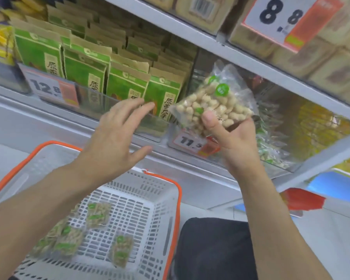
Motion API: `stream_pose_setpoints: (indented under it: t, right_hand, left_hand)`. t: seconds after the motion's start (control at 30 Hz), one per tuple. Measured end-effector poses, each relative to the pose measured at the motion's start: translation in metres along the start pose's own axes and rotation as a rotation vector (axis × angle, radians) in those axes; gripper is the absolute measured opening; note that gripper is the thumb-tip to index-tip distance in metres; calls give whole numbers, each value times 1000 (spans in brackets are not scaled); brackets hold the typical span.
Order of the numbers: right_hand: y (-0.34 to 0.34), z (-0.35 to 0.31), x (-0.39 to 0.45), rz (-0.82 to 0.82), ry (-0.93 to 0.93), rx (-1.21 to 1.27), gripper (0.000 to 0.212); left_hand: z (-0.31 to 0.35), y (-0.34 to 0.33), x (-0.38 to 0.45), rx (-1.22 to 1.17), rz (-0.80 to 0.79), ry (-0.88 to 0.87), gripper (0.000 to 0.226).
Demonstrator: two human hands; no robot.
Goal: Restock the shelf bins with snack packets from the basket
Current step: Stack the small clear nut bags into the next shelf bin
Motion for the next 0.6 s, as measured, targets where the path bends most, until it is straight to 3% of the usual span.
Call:
stream_pose_setpoints:
  t: [0.13, 0.27, 0.37, 0.5, 0.6]
  right_hand:
    - [17, -4, 28, 48, 21, -94, 36]
    - [16, 13, 63, 127, -28, -173, 46]
    - [8, 18, 91, 192, 10, -294, 35]
    - [-7, 20, 132, 222, 115, -415, 77]
    - [-12, 21, 151, 217, 123, -455, 71]
  left_hand:
    - [-12, -28, -4, 45, -10, -12, 81]
    - [-6, -37, 0, 107, 48, -18, 76]
    - [-2, -41, 1, 138, 72, 3, 70]
    - [-1, -42, 1, 160, 52, 2, 68]
    - [-3, -41, 4, 171, 48, -7, 66]
Point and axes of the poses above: each hand's wrist, its own x-axis towards the middle knuckle, its own y-axis out of the back of the hand, z = x × y, the point moved 1 cm from there along x, towards the middle knuckle, and after that the axes turned 13 degrees about z, right-handed, at the moved point
